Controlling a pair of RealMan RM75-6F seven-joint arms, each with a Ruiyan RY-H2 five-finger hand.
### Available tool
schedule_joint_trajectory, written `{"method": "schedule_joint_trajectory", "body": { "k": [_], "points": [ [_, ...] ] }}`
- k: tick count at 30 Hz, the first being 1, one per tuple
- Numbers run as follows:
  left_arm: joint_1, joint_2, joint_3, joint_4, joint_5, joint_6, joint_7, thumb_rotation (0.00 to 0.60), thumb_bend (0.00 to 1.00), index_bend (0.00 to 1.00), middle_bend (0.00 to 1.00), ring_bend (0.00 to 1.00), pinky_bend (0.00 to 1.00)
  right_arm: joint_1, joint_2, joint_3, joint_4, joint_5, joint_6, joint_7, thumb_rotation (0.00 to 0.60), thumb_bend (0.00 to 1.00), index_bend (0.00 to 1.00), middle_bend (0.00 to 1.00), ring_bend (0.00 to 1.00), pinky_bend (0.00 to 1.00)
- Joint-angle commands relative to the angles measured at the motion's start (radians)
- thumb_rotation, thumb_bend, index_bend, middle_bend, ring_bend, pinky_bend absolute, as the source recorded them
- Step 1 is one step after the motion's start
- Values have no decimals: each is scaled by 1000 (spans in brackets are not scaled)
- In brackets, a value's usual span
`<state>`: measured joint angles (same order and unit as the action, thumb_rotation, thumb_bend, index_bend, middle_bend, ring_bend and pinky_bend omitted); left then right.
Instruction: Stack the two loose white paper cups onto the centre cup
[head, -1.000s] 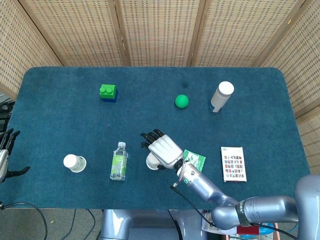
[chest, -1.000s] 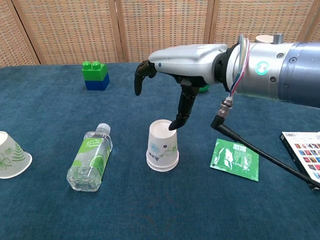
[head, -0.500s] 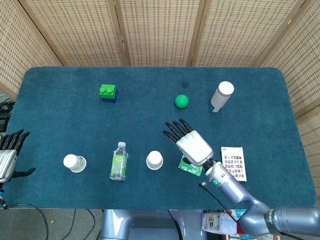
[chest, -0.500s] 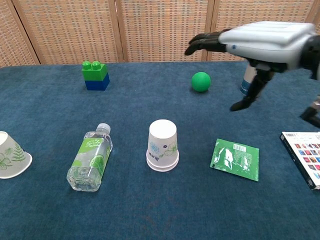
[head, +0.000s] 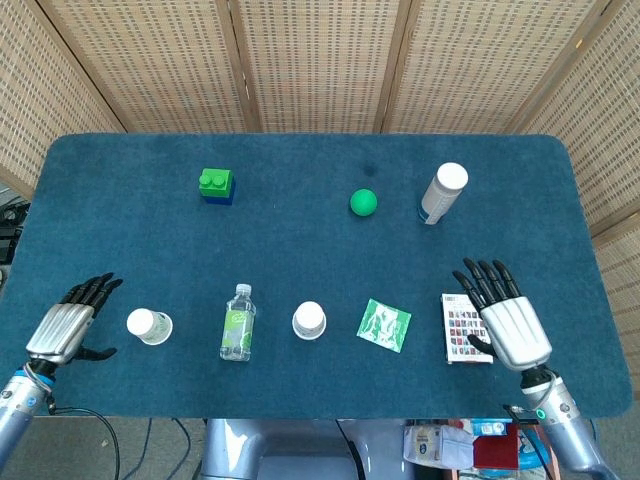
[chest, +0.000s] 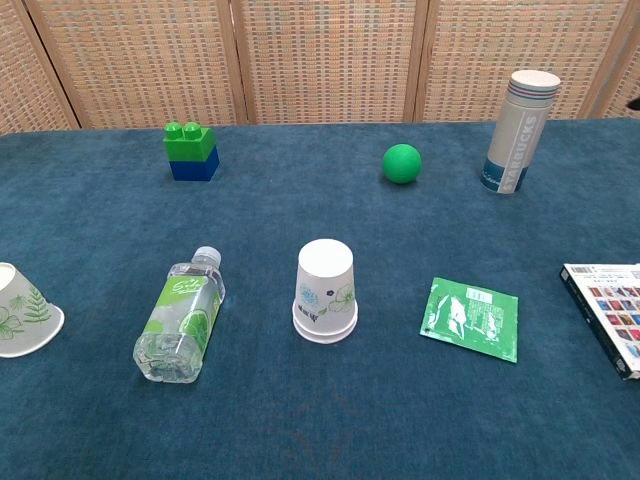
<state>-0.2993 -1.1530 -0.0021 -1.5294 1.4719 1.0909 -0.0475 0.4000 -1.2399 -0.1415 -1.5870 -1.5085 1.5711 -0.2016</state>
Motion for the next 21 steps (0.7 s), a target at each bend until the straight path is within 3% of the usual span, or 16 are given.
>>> {"method": "schedule_joint_trajectory", "body": {
  "k": [1,6,13,21],
  "points": [
    [-22,-32,10,33,20,-17,0,600,152,0,15,42,126,-55,-25,4,53,-38,44,64,600,0,77,0,0,0],
    [-30,-62,1,47,-9,-20,46,600,152,8,90,126,174,-90,-27,29,81,-53,67,113,600,0,77,0,0,0],
    [-47,-100,-6,71,-32,-37,78,600,152,189,258,278,270,-117,-15,57,88,-50,53,138,600,0,77,0,0,0],
    [-57,-156,0,113,-16,-27,71,600,154,247,300,319,305,-133,-4,83,83,-66,46,151,600,0,77,0,0,0]
  ]
}}
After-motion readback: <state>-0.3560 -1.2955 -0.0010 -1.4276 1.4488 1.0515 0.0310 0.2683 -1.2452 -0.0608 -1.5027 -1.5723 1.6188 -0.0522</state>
